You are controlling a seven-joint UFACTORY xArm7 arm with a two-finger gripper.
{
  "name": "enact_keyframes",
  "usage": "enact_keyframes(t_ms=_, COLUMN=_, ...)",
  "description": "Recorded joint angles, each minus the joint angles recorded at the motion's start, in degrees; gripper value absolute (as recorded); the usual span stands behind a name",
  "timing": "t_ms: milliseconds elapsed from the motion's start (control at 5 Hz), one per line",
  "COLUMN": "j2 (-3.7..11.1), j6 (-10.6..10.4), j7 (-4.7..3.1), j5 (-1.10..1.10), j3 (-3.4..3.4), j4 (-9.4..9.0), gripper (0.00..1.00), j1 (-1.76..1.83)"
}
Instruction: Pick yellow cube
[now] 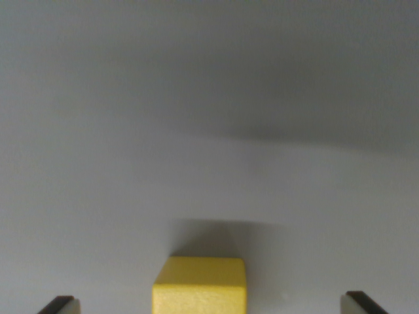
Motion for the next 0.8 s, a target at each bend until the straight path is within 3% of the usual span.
enact_keyframes(t_ms=200, j2=0.00, j6=0.0, j7=0.00, j5=0.00, j3=0.00, j4=0.00, gripper=0.00, j1=0.00)
enact_keyframes(t_ms=400, j2=0.92, j6=-2.2, j7=-0.05, j5=0.17, j3=0.20, j4=-1.55, gripper=0.00, j1=0.12)
enact_keyframes(t_ms=600, j2=0.92, j6=-2.2, j7=-0.05, j5=0.17, j3=0.20, j4=-1.55, gripper=0.00, j1=0.12)
enact_keyframes(t_ms=800, j2=1.77, j6=-4.3, j7=-0.10, j5=0.33, j3=0.38, j4=-2.98, gripper=0.00, j1=0.23)
